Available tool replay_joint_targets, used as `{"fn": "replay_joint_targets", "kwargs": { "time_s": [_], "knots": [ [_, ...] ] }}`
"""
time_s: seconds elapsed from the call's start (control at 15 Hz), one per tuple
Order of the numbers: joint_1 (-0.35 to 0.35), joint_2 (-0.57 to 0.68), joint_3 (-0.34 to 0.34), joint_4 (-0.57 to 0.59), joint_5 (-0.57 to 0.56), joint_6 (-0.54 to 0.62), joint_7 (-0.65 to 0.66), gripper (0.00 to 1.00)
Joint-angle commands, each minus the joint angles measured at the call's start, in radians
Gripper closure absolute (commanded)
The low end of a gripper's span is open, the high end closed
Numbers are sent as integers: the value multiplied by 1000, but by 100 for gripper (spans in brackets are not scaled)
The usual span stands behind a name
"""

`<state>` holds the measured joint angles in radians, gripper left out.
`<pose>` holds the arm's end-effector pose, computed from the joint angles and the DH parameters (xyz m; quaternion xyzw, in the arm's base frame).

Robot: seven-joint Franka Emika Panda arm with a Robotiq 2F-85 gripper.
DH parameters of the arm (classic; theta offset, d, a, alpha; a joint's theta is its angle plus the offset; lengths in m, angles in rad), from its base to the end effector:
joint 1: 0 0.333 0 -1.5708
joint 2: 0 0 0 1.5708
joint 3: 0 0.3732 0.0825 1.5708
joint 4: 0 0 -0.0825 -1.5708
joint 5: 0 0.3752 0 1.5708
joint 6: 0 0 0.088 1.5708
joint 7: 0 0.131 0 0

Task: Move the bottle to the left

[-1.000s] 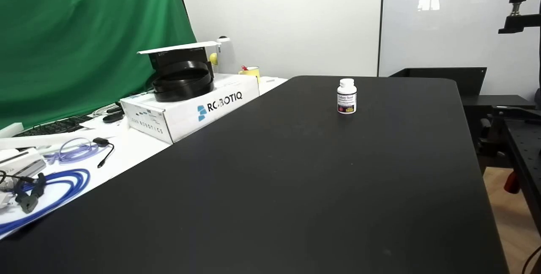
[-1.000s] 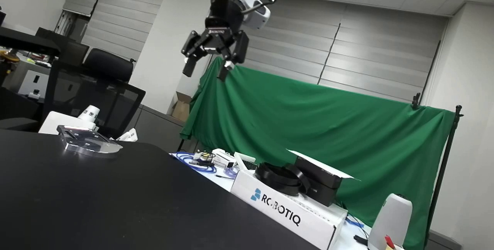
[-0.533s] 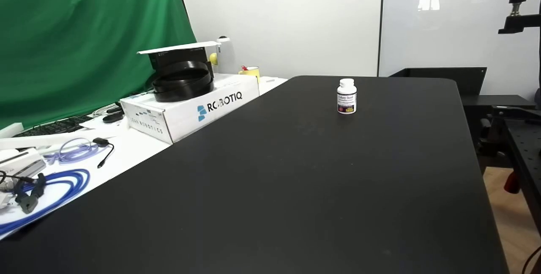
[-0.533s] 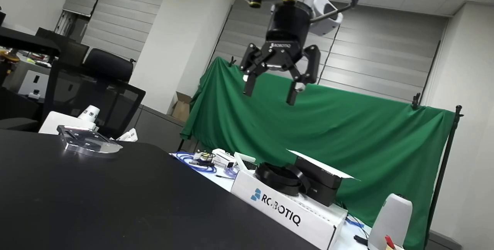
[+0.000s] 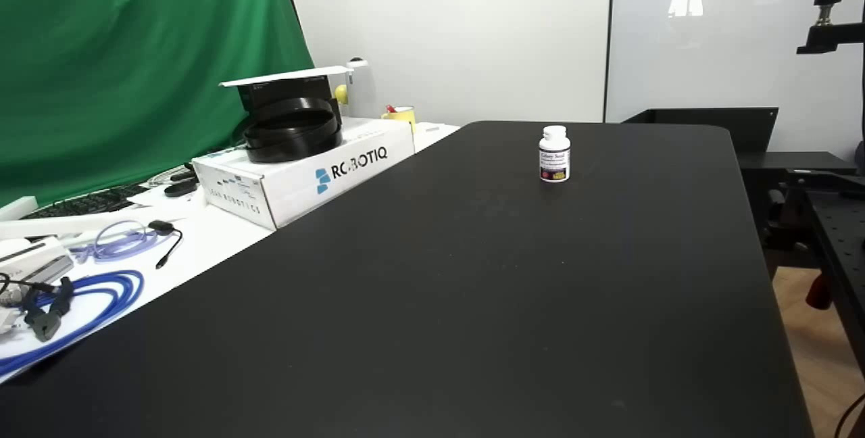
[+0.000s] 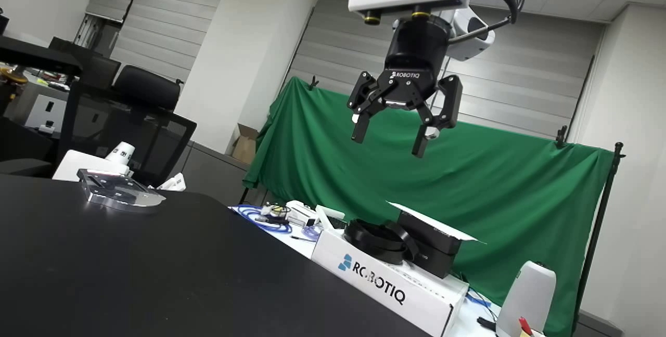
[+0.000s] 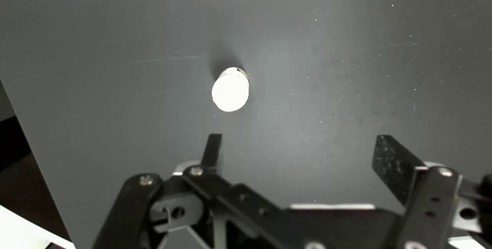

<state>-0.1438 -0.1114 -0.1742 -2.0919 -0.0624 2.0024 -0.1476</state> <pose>0.4807 -0.1666 0.5094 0.9972 -0.0719 0.0056 0.0207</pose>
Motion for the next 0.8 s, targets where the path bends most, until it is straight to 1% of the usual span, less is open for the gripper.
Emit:
{"fn": "replay_joint_targets", "kwargs": {
  "time_s": [0.0,0.13,0.67,0.73],
  "knots": [
    [-3,20,-4,15,44,15,-5,0],
    [-12,73,-10,30,56,54,4,0],
    [-66,319,-35,27,-28,289,9,0],
    [-71,354,-37,30,-31,331,10,0]
  ]
}}
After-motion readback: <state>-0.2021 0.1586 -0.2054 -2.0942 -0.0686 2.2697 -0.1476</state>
